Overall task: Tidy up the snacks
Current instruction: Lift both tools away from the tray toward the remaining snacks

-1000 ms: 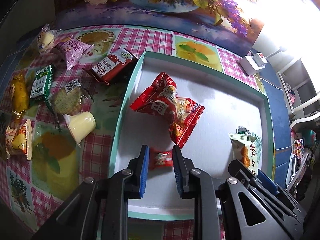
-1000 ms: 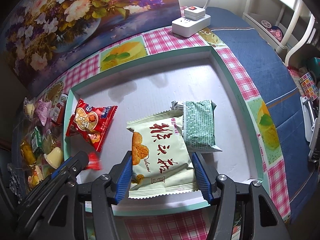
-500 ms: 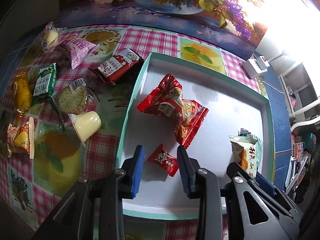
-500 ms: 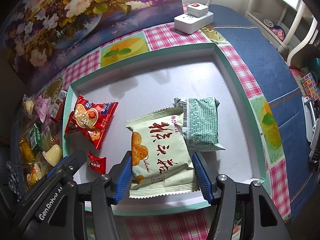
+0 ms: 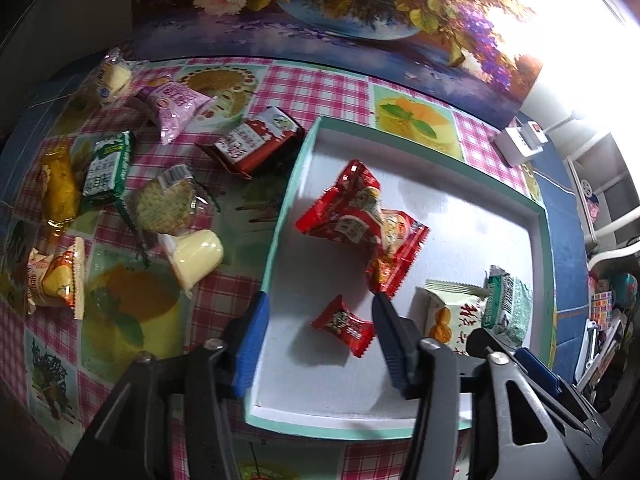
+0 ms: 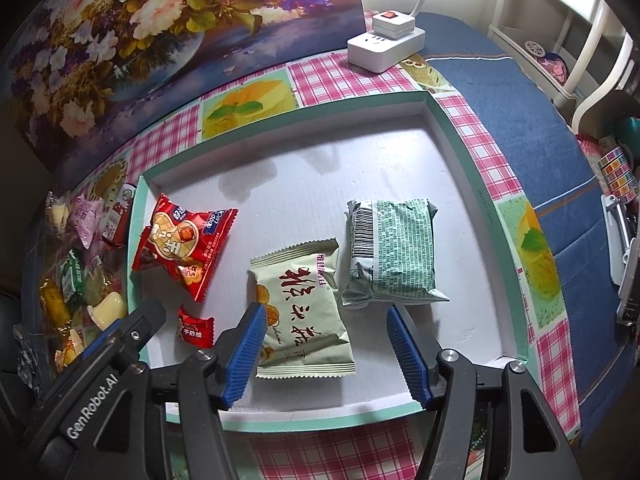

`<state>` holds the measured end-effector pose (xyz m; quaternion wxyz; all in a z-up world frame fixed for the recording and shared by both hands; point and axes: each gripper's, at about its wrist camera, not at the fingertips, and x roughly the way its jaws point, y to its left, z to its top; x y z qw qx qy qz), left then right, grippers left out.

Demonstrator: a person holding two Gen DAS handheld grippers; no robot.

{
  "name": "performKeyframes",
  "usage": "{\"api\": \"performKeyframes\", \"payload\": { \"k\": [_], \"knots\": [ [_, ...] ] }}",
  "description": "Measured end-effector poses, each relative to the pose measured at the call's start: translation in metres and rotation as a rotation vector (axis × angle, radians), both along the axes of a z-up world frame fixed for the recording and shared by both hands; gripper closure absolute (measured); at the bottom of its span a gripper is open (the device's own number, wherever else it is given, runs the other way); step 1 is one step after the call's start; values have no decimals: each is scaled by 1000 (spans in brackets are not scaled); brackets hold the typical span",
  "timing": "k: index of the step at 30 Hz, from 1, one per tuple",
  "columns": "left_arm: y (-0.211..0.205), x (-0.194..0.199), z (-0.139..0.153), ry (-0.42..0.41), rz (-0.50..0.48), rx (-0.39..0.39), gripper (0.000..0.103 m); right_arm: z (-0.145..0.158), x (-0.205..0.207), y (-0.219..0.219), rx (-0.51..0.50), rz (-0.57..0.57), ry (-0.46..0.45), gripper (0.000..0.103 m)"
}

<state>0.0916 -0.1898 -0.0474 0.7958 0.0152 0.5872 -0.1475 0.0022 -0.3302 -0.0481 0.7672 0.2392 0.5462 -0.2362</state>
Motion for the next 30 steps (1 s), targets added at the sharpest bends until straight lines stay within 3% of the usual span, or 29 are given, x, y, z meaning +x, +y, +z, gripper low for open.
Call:
{"api": "performKeyframes", "payload": {
  "k": [2,4,6,11,13,15,30],
  "knots": [
    [3,1,1,-4,13,4,40,0,0,-1,-4,2,5,30],
    [9,3,0,-10,39,15,27,-1,0,-2,-9,0,7,22],
    [16,4,-1,-13,68,18,21,0,-1,-3,-10,-4,4,22],
    [25,6,-1,-29,101,25,17,0,1,-1,-14,10,-1,19],
    [28,8,-1,-40,118,38,10,0,1,1,-17,16,-3,5],
    [32,8,-2,-43,131,37,10,1,1,1,-27,14,-6,1],
    [54,14,-3,-61,176,80,10,1,1,1,-43,21,-8,0]
  ]
}}
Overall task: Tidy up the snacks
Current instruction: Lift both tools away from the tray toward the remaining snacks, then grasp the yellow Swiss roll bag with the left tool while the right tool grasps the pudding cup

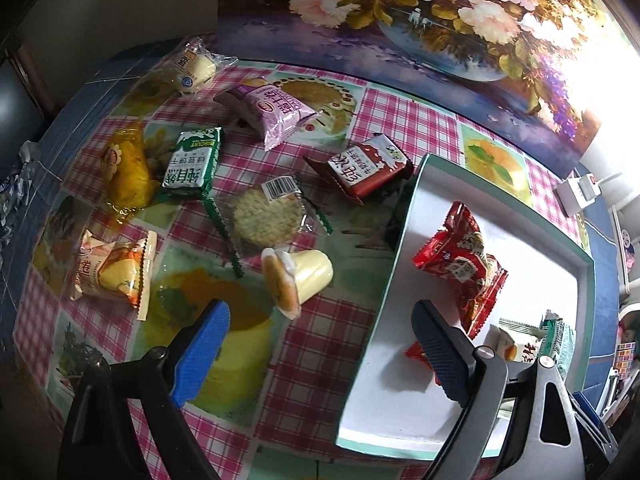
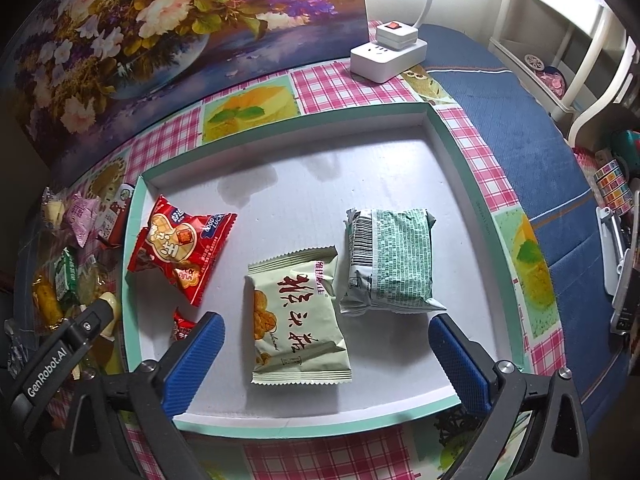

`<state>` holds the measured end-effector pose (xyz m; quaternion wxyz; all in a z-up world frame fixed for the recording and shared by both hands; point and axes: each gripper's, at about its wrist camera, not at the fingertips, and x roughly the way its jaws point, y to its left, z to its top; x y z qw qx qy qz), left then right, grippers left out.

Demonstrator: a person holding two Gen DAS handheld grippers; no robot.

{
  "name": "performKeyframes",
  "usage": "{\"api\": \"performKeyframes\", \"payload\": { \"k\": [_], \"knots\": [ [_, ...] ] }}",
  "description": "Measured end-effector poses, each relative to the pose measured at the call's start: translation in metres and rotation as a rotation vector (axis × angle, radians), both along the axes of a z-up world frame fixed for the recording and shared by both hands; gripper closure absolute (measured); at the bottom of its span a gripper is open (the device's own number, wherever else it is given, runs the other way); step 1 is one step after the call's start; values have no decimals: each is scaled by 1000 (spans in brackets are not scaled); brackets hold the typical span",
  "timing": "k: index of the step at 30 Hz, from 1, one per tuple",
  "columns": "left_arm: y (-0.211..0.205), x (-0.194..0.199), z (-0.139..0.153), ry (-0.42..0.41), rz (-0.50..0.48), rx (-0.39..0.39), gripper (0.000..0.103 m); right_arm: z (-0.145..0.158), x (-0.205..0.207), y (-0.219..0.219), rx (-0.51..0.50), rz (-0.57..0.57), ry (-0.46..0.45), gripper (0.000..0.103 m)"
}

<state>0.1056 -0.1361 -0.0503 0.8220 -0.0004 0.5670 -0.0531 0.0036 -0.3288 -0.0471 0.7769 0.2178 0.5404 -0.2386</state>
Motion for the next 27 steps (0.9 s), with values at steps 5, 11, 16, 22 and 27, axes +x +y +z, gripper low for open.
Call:
{"api": "performKeyframes", "payload": {
  "k": [5,11,16,22,27],
  "knots": [
    [1,1,2,-4,-11,19,10,0,2,3,3,13,-2,0],
    [6,3,9,-27,-25,39,10,5,6,8,20,27,-37,0],
    [20,7,19,-54,-30,68,10,13,12,16,13,52,-77,0],
    [58,15,34,-92,15,87,10,22,22,33,14,95,-132,0],
    [103,23,33,-78,107,79,10,30,36,53,1,146,-168,0]
  ]
}}
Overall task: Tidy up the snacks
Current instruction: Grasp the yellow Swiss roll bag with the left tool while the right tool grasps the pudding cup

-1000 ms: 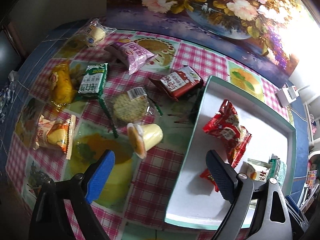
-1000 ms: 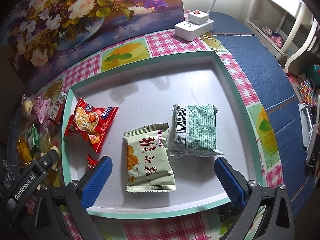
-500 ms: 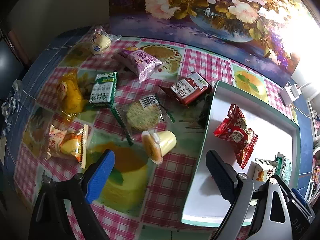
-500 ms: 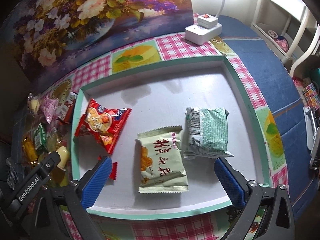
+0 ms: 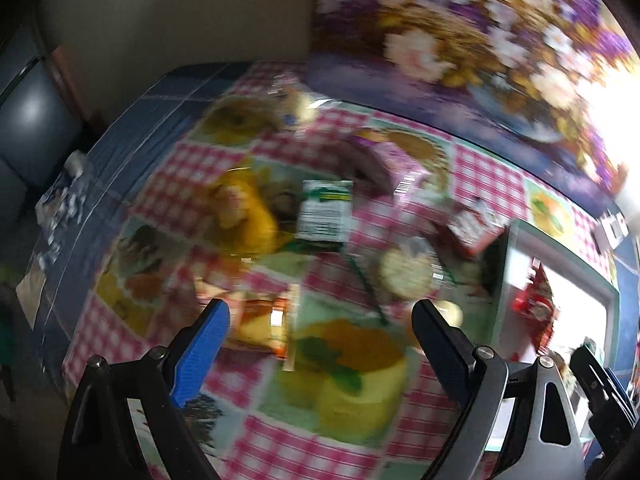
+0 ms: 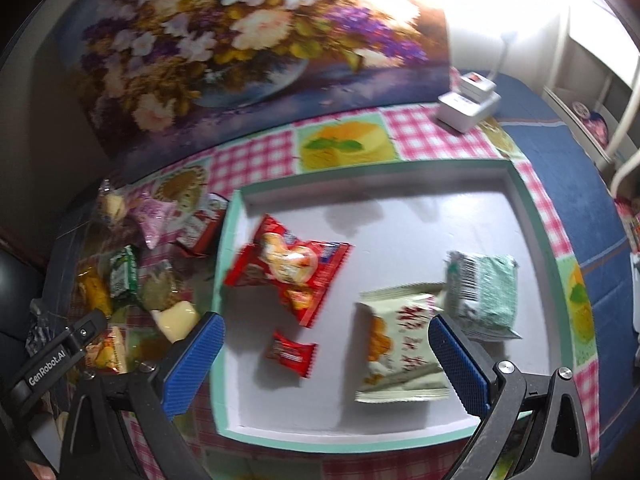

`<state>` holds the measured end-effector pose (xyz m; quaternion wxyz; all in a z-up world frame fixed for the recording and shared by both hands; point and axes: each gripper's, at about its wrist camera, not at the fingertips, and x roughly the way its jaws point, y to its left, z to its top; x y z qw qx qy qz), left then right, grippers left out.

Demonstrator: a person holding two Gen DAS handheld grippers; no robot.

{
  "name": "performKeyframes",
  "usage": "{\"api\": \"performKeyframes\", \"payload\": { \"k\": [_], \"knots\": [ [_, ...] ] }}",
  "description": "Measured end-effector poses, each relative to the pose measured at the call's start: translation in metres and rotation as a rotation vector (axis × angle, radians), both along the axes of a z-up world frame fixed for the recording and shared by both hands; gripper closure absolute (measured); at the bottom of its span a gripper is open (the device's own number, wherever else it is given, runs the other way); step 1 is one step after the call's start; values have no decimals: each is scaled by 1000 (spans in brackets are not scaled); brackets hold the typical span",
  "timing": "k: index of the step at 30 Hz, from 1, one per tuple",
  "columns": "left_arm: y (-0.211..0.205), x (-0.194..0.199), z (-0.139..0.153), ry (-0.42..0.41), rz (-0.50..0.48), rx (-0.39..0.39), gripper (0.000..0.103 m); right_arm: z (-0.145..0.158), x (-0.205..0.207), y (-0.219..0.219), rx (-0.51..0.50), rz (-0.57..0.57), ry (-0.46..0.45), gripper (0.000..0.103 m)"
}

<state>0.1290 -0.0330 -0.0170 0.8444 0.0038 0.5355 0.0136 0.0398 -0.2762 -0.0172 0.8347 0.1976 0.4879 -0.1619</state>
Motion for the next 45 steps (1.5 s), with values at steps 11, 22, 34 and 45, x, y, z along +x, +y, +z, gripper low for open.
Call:
{"api": "performKeyframes", "payload": {
  "k": [11,22,34,45],
  "knots": [
    [82,1,-38,78,305,-110,10,-5,46,82,-26,229,-27,0],
    [97,1,-74,168,414,-238,10,-35,79,128,-35,368,15,9],
    [100,6,-87,157,435,-300,10,-58,90,125,-13,386,61,26],
    [84,13,-81,148,395,-317,37,-67,91,123,23,372,85,56]
  ]
}}
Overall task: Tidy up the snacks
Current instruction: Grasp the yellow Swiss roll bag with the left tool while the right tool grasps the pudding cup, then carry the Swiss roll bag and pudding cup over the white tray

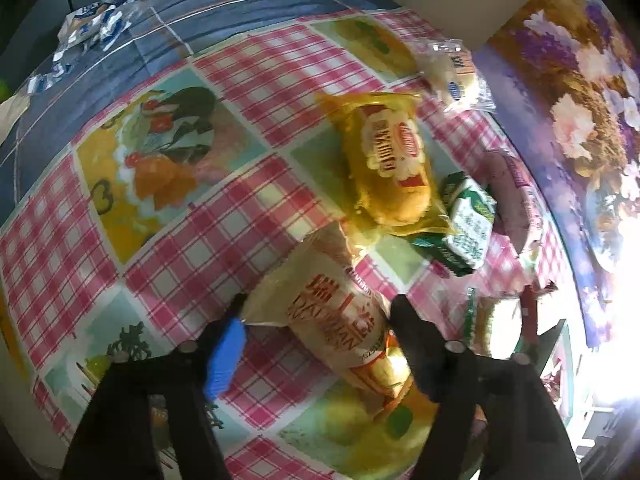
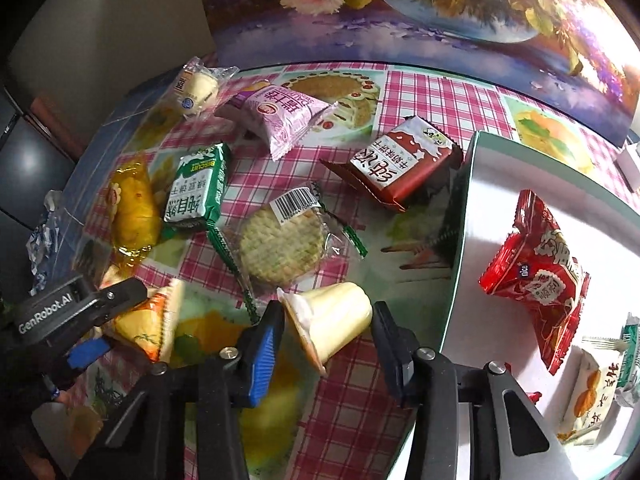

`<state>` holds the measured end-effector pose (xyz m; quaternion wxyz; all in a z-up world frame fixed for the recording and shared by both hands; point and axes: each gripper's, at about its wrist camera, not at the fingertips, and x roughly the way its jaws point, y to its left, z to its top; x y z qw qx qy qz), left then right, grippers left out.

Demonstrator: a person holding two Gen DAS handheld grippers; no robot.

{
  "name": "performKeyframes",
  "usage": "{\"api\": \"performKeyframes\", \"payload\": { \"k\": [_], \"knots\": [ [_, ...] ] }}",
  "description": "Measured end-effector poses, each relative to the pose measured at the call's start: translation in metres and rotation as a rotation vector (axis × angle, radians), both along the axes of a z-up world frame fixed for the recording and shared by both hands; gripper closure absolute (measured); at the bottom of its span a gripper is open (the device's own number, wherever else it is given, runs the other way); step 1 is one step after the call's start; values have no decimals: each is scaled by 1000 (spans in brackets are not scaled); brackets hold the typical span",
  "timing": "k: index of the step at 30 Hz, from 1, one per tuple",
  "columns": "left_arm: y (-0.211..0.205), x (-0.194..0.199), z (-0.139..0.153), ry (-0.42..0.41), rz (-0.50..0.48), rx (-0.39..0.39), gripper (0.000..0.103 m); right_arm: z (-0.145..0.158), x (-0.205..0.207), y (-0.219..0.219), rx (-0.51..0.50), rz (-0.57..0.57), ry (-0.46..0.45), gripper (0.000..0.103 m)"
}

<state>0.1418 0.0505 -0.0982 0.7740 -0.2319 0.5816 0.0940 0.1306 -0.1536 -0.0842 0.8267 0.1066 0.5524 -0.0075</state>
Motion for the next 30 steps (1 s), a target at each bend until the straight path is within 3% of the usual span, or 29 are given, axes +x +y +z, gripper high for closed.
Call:
{"api": "performKeyframes", "payload": {
  "k": [2,7,13,30],
  "knots": [
    [-4,1,2,-12,-14,-14,55,0,-1,-1,3,-2,-1,56],
    [-7,4,6,-30,-28,-19,63,0,-2,-2,11,-7,1,57],
    [-4,-1,19,-63,-34,-12,69,9,-8,-3,31,-15,-18,59],
    [-23,-16,85,-224,-100,34,69,69,-29,-15,48,-62,-151,59]
  ]
}}
